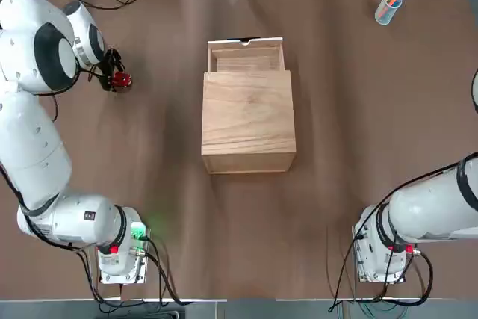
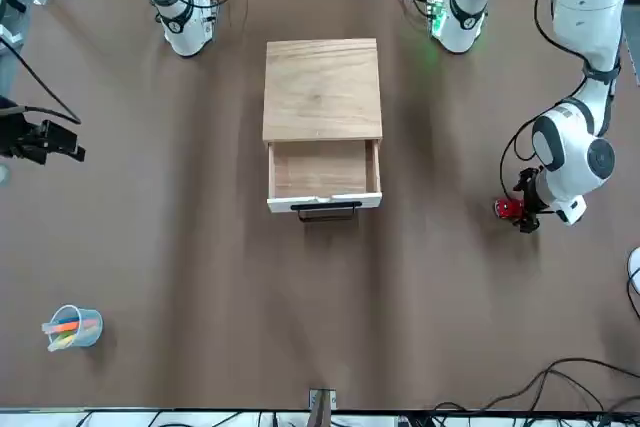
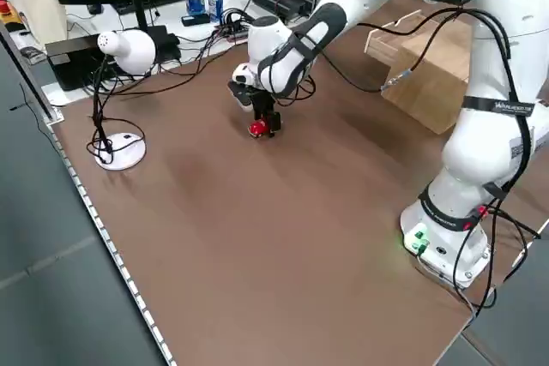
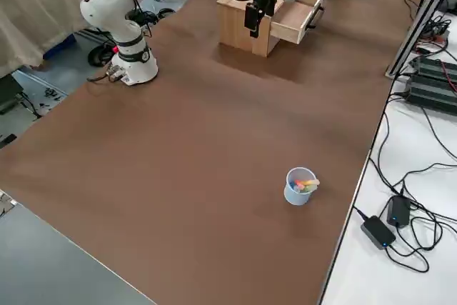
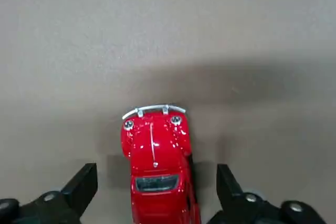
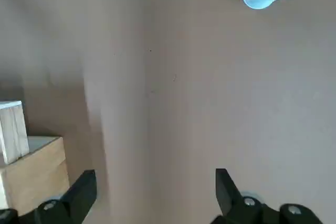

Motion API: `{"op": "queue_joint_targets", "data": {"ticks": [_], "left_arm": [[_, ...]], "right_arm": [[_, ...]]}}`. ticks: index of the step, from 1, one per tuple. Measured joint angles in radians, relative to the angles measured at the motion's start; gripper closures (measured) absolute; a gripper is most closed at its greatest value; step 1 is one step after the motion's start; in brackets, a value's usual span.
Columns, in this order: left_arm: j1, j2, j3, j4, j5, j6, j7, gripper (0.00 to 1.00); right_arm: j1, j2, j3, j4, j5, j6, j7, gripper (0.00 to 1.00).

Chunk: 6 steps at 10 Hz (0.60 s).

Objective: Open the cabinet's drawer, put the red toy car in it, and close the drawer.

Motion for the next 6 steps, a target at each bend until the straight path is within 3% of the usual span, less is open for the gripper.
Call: {"op": "queue_joint_targets", "data": {"ticks": [3,6], "left_arm": [[0.0,-0.005,-0.001,0.004,-0.005,0.004,0.0,0.5],[-0.002,-0.058,-0.015,0.012,-0.008,-0.022,0.0,0.52]], "right_arm": [[0.0,-0.015,0.001,0.006,-0.035,0.002,0.059,0.0],[0.018,-0.035,-0.037,0.017,-0.04,-0.038,0.063,0.0]]}}
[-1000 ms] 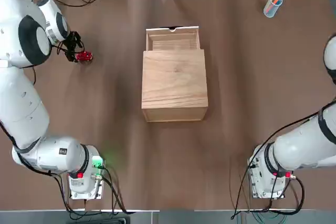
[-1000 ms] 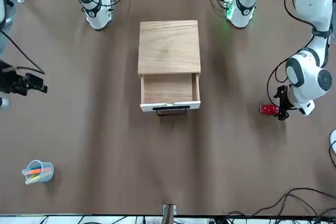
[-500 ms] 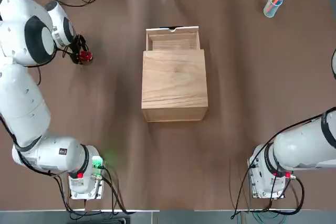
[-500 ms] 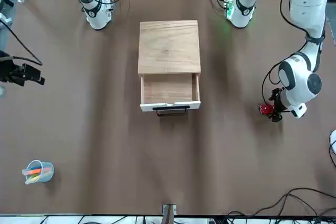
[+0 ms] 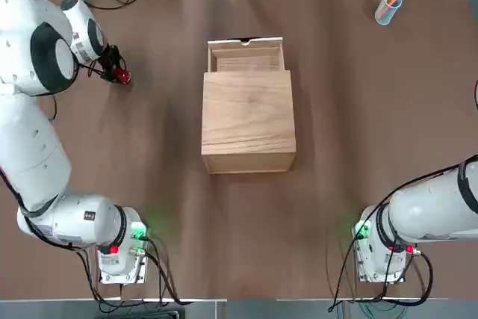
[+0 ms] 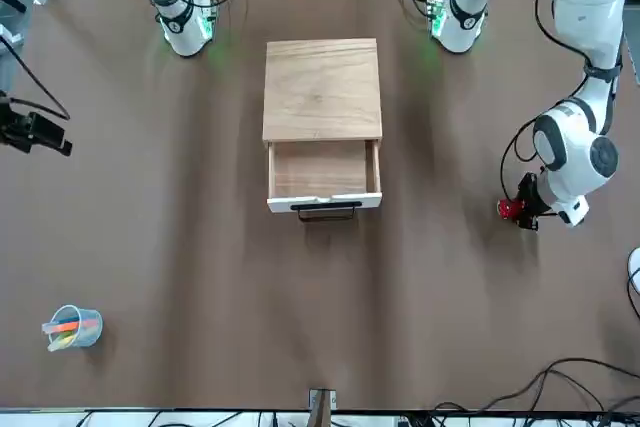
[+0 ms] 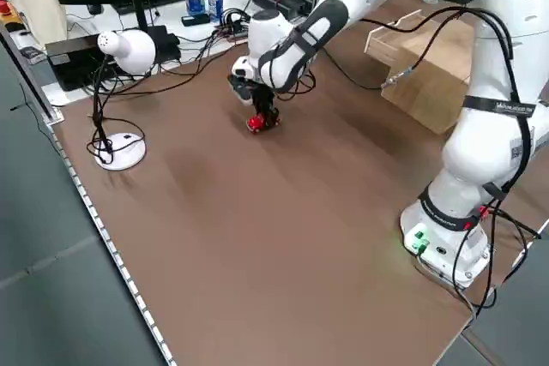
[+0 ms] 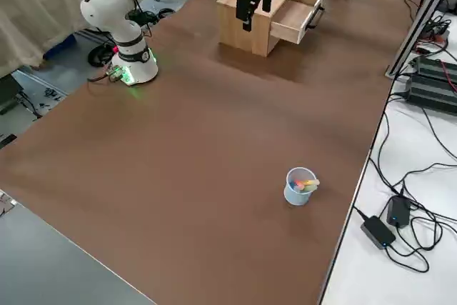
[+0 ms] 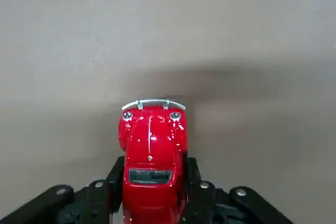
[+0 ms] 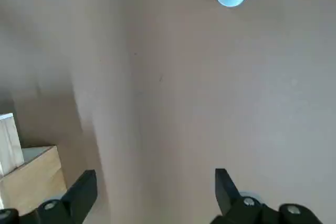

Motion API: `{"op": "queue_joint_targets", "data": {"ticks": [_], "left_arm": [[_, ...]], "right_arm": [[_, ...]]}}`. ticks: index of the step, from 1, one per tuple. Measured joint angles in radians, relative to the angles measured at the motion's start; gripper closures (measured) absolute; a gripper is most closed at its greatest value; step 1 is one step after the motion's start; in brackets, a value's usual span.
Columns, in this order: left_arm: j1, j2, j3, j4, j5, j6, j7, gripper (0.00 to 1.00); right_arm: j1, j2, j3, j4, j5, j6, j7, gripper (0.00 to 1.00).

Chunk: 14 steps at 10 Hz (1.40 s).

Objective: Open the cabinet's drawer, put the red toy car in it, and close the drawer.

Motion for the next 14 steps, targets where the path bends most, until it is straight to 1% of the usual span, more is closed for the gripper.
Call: {"op": "queue_joint_targets", "data": {"ticks": [2,3,5,6,7,8,9,11,12,13,14], "left_arm": [[-0.003,-0.093,-0.047,0.022,-0.002,-0.101,-0.047,0.52],[-0.006,-0.144,-0.089,0.041,-0.002,-0.163,-0.108,0.52],[-0.011,-0.209,-0.199,0.104,0.002,-0.289,-0.266,0.52],[-0.014,-0.219,-0.264,0.146,0.036,-0.338,-0.368,0.52],[-0.016,-0.22,-0.338,0.187,0.083,-0.368,-0.483,0.52],[-0.021,-0.218,-0.412,0.217,0.108,-0.378,-0.592,0.52],[-0.025,-0.214,-0.475,0.239,0.118,-0.379,-0.69,0.52],[-0.036,-0.187,-0.579,0.283,0.192,-0.379,-0.876,0.52],[-0.051,-0.168,-0.623,0.311,0.219,-0.382,-0.955,0.52],[-0.083,-0.151,-0.647,0.34,0.226,-0.399,-1.01,0.52],[-0.13,-0.133,-0.652,0.372,0.227,-0.429,-1.061,0.52]], "right_arm": [[0.007,-0.004,-0.011,0.001,0.0,-0.002,0.0,0.0],[0.01,-0.004,-0.011,0.003,0.0,-0.002,0.0,0.0],[0.011,-0.004,-0.012,0.006,0.0,-0.001,0.001,0.0],[0.012,-0.004,-0.012,0.007,0.0,-0.001,0.001,0.0],[0.013,-0.004,-0.012,0.007,0.0,-0.001,0.001,0.0],[0.015,-0.004,-0.013,0.007,0.0,-0.001,0.002,0.0],[0.017,-0.004,-0.013,0.007,0.0,-0.001,0.002,0.0],[0.022,-0.001,-0.013,0.007,0.0,-0.001,0.003,0.0],[0.023,0.002,-0.013,0.007,0.0,0.0,0.003,0.0],[0.023,0.004,-0.014,0.007,0.0,0.0,0.003,0.0],[0.023,0.006,-0.016,0.007,0.0,0.0,0.003,0.0]]}}
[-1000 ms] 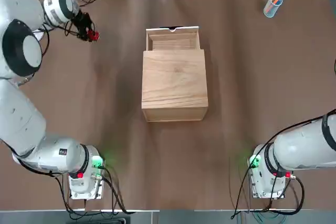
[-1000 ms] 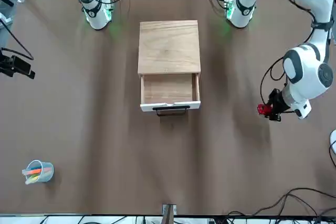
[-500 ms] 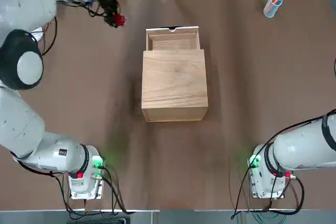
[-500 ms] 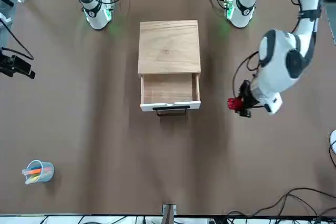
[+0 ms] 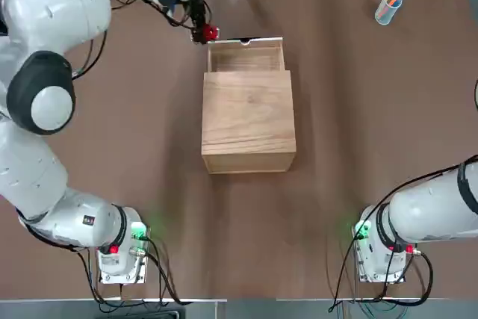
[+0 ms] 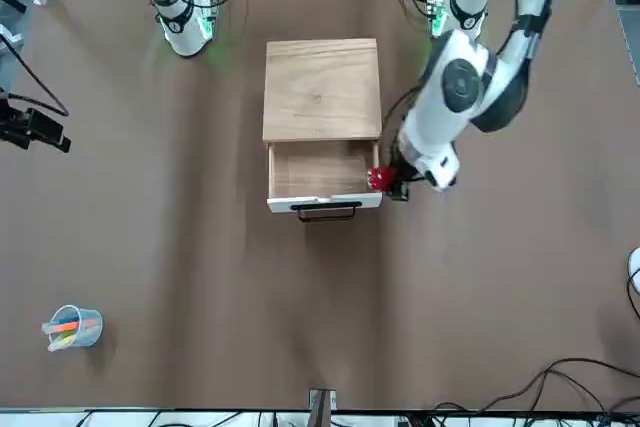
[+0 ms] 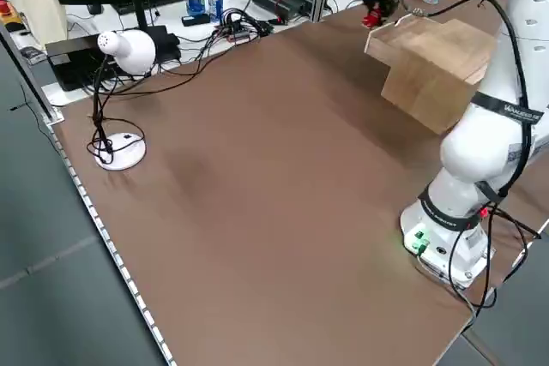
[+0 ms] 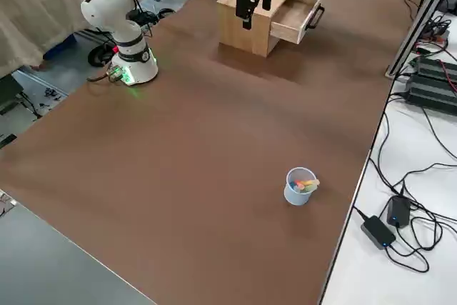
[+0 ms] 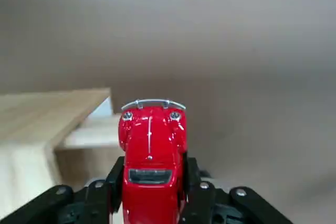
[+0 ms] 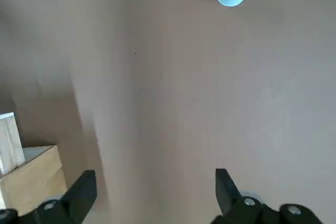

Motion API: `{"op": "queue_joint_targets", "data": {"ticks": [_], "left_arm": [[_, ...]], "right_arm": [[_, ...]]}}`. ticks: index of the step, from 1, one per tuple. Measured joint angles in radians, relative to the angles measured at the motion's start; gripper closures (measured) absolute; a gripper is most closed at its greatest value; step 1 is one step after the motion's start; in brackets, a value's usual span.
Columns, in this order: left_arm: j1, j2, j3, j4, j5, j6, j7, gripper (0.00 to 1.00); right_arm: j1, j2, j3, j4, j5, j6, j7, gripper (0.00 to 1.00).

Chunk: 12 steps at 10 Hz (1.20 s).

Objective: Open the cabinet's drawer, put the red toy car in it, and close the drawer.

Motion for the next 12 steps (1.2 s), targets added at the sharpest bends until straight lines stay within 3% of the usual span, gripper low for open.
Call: {"op": "queue_joint_targets", "data": {"ticks": [3,12], "left_arm": [[-0.114,0.083,0.0,0.099,0.024,-0.056,-0.128,0.52],[-0.178,0.269,0.004,0.228,0.06,-0.067,-0.143,0.52]], "right_arm": [[0.012,0.002,0.0,0.0,0.0,0.0,0.0,0.0],[0.022,0.003,-0.002,0.0,0.0,0.003,0.001,0.0]]}}
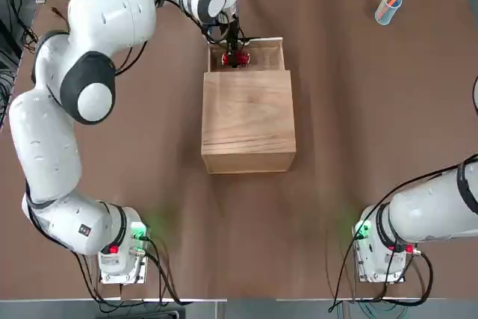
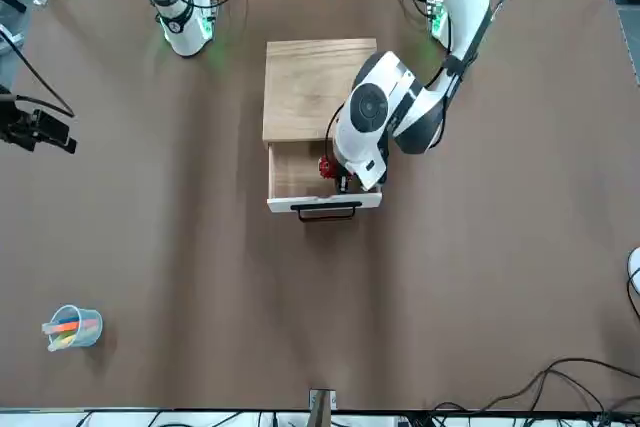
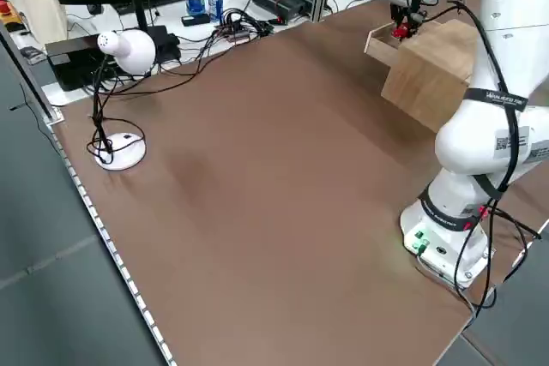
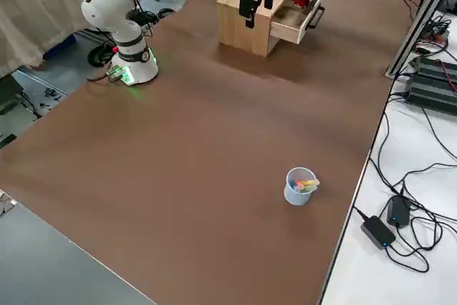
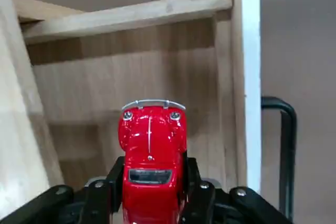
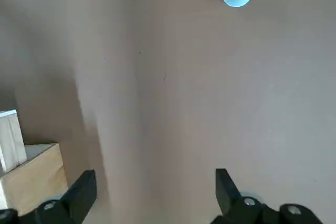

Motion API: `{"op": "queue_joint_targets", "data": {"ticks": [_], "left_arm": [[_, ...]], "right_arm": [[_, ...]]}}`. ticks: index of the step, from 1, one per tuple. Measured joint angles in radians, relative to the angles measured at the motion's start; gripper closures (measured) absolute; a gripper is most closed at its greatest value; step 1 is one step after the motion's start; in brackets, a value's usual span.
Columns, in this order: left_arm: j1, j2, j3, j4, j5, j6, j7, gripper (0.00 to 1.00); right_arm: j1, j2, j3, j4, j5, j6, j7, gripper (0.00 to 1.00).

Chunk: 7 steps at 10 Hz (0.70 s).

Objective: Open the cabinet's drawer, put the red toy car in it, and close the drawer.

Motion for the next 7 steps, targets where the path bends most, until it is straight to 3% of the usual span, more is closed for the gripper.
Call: {"op": "queue_joint_targets", "data": {"ticks": [5,7], "left_arm": [[-0.005,0.041,0.0,0.003,0.008,0.0,-0.019,0.5],[-0.005,0.037,-0.001,0.01,0.01,-0.009,-0.022,0.29]], "right_arm": [[0.0,0.0,0.0,0.0,0.0,0.002,0.0,0.0],[0.0,0.0,0.0,0.0,0.0,0.002,0.0,0.0]]}}
